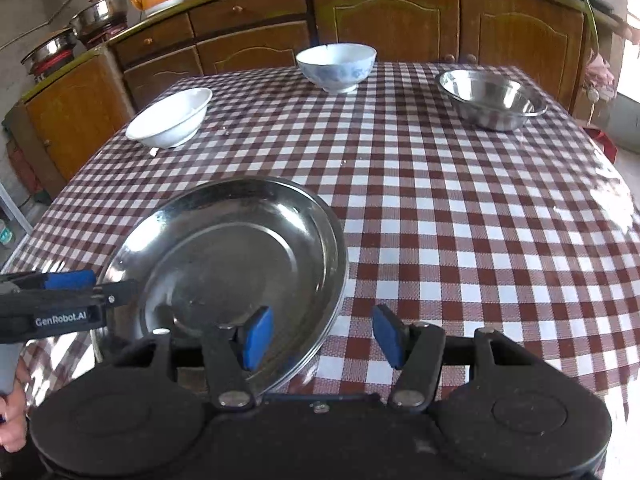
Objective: Organize plates and bowls
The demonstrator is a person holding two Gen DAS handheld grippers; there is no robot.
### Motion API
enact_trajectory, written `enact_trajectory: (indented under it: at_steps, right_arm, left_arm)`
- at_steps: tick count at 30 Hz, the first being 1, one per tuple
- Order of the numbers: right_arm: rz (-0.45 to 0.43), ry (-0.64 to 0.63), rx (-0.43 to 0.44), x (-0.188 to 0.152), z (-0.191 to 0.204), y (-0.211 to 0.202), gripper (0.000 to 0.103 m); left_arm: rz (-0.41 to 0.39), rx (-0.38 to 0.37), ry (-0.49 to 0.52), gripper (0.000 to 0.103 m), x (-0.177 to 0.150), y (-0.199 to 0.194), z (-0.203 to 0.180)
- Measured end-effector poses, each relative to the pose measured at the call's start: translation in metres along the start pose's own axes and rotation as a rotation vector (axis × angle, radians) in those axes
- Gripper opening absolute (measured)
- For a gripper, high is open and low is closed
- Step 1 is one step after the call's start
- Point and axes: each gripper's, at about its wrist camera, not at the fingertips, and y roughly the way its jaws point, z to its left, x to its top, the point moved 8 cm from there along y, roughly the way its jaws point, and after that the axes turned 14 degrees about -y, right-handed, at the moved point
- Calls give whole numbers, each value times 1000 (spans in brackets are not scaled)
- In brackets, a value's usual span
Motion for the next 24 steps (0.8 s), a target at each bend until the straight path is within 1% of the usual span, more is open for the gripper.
enact_trajectory:
  at_steps: [5, 10, 11, 12, 13, 14, 16, 18, 19, 21, 24]
  right_arm:
    - [15, 32, 12, 0, -4, 12, 68]
    - [13, 76, 32, 0, -8, 21, 66]
    - [10, 82, 34, 1, -9, 23, 60]
    - [6, 87, 40, 3, -9, 24, 52]
    - [5, 91, 48, 4, -9, 25, 32]
    - [3, 97, 62, 5, -8, 26, 28]
    - [-1, 80, 45, 8, -6, 28, 28]
    - [-10, 84, 39, 8, -7, 28, 27]
    - [-13, 88, 36, 8, -7, 28, 27]
    - [-15, 81, 23, 8, -6, 28, 27]
    - [-22, 67, 10, 10, -6, 27, 27]
  left_arm:
    - [20, -5, 1, 72, -1, 11, -3]
    - [14, -20, 11, 69, 1, 16, -6]
    - [12, -25, 12, 64, 1, 17, -6]
    - [8, -33, 14, 55, 3, 17, -8]
    - [7, -43, 17, 51, 3, 18, -10]
    - [5, -51, 19, 48, 4, 17, -12]
    - [-3, -51, 19, 47, 4, 19, -12]
    - [-9, -49, -7, 37, 6, 19, -9]
    - [-7, -53, -21, 36, 7, 19, -8]
    - [0, -55, -35, 35, 8, 20, -7]
    - [-9, -47, -29, 35, 9, 18, -10]
